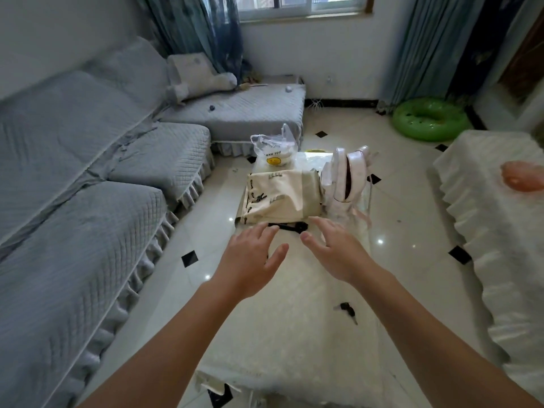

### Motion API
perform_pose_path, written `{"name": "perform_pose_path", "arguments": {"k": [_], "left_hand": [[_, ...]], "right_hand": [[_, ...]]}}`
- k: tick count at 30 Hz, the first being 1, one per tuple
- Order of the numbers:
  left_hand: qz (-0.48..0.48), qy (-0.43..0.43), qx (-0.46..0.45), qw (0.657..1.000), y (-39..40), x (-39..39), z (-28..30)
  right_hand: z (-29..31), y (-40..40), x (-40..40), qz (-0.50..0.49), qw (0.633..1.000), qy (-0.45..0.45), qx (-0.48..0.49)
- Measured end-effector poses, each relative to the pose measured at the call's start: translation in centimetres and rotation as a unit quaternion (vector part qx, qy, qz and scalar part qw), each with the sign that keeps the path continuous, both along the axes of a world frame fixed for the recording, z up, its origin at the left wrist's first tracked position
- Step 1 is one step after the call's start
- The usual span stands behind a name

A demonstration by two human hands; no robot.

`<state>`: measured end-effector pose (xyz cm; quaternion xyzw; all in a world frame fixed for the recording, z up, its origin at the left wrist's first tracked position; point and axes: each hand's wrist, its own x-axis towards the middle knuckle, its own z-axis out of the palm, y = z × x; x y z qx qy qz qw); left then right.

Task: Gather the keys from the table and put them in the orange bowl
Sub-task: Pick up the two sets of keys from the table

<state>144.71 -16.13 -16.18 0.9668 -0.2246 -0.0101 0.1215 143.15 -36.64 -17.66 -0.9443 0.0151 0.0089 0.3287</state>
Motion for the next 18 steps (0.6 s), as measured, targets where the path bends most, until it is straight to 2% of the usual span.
{"name": "perform_pose_path", "arguments": {"k": [10, 18], "left_hand": [[-0.078, 0.012, -0.037, 0.996, 3.0, 7.3, -0.8], [-0.121, 0.054, -0.037, 0.991, 2.4, 8.4, -4.4]], "right_hand": [[-0.6, 3.5, 3.3, -0.083, 0.996, -0.007, -0.019], [-3.1, 3.7, 2.7, -0.133, 0.990, 0.044, -0.006]]}}
